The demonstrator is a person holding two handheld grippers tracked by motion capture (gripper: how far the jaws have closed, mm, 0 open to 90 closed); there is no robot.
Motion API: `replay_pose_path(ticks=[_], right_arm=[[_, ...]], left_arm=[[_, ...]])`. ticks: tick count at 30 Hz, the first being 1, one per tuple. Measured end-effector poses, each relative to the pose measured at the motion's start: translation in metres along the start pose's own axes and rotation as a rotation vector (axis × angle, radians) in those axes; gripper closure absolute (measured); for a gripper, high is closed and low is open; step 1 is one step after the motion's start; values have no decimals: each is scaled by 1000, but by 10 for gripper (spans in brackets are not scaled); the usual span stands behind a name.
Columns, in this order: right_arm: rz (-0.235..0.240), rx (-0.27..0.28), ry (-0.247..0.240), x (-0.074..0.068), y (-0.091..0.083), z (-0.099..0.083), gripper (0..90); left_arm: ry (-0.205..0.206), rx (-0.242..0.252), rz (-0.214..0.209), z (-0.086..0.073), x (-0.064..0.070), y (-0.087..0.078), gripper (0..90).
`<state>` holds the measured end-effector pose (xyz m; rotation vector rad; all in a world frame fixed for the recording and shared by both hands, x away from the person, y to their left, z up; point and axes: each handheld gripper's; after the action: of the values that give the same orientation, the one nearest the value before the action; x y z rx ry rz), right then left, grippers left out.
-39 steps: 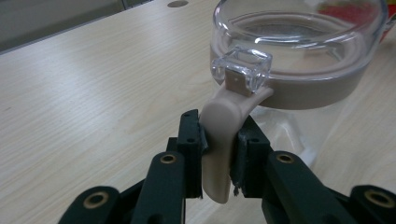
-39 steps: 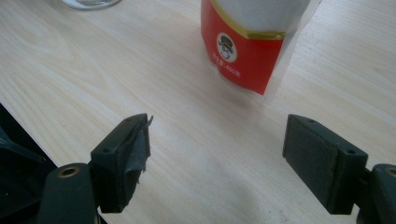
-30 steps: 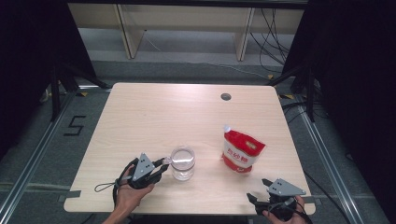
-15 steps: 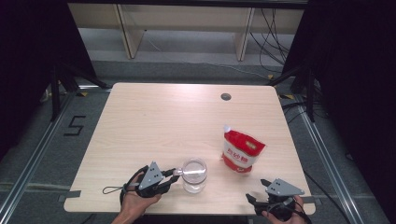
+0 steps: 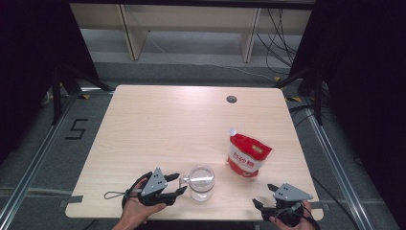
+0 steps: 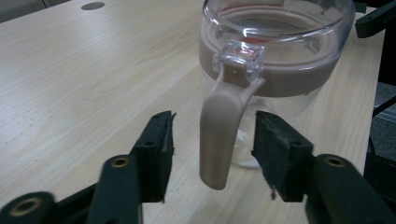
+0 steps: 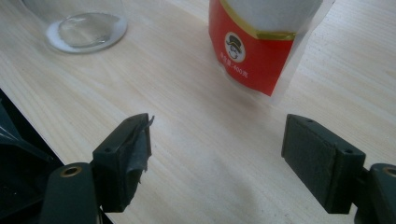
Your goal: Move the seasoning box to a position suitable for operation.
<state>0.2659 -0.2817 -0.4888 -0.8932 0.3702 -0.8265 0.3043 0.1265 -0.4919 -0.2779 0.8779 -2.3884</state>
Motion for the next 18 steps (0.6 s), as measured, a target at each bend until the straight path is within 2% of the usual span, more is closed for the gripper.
replay_pose_path(ticks=[1, 2, 5, 7, 8, 12, 16, 17, 18], right_arm=[[-6, 1, -9, 0, 0, 0, 248], [-2, 1, -8, 0, 0, 0, 248], [5, 2, -10, 0, 0, 0, 249], [14, -3, -2, 0, 0, 0, 249], [17, -3, 1, 0, 0, 0, 248], [13, -2, 7, 0, 0, -1, 248], [18, -4, 2, 0, 0, -1, 248], [18, -5, 2, -1, -1, -1, 248], [29, 2, 0, -1, 0, -1, 248]], left_arm=[[-24, 8, -12, 1, 0, -1, 423], [-25, 3, -13, 2, 0, -4, 398], [-32, 4, -57, 6, 2, -9, 359], [-34, -6, -64, 9, 4, -14, 337], [-64, 9, -82, 11, 7, -16, 326], [-44, 12, -80, 16, 8, -23, 312], [-52, 16, -71, 18, 7, -28, 308], [-42, 25, -73, 19, 5, -29, 307], [-69, 29, -70, 19, 6, -30, 305]])
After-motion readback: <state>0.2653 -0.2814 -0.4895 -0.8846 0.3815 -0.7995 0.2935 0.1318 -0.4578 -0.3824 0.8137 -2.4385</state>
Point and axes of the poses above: each handheld gripper's, and its own axes: y roughly forward along the jaws, z roughly out of its top, x roughly to its right, and after that the axes turned 14 degrees about -x, right-handed
